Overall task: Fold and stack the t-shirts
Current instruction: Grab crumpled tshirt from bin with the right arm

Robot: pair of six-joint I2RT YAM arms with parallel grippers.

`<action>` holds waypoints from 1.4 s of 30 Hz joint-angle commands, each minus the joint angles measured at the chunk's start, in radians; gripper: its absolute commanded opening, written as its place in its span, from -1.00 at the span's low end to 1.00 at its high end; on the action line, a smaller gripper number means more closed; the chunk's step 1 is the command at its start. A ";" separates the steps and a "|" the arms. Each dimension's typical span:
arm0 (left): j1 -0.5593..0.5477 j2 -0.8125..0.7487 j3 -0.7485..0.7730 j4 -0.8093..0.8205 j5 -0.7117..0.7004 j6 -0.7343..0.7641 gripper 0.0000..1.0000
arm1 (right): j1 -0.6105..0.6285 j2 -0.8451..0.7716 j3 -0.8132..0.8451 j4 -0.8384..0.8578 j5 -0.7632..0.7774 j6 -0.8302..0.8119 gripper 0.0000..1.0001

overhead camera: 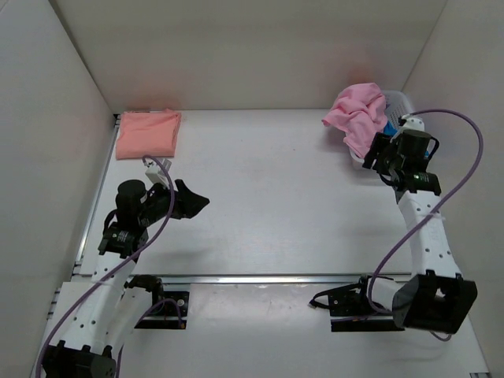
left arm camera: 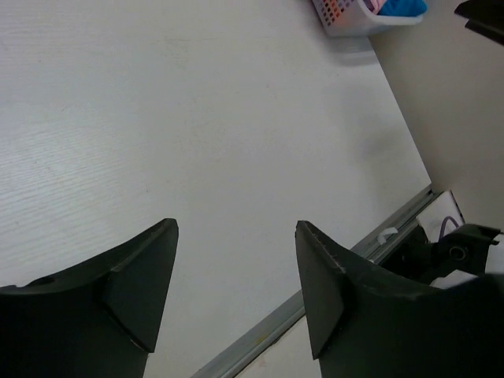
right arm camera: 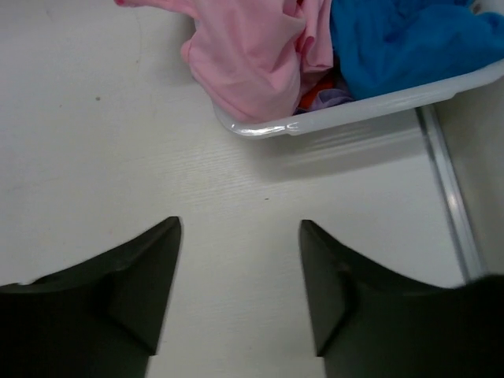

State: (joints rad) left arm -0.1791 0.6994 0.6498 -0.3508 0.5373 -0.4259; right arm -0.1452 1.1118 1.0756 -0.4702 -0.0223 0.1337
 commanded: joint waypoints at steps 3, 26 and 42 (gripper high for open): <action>-0.005 0.001 0.023 -0.037 -0.056 0.022 0.59 | -0.016 0.110 -0.008 0.261 -0.048 0.007 0.42; -0.017 0.092 -0.027 0.042 -0.072 -0.002 0.43 | -0.027 0.648 0.293 0.381 -0.065 -0.019 -0.43; -0.037 0.081 -0.052 0.022 -0.059 -0.022 0.30 | -0.066 0.296 0.343 0.562 -0.122 0.073 -0.99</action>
State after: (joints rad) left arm -0.2081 0.7948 0.5953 -0.3149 0.4591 -0.4530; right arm -0.2005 1.4891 1.3361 -0.0315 -0.1192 0.1745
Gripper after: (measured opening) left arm 0.656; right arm 0.018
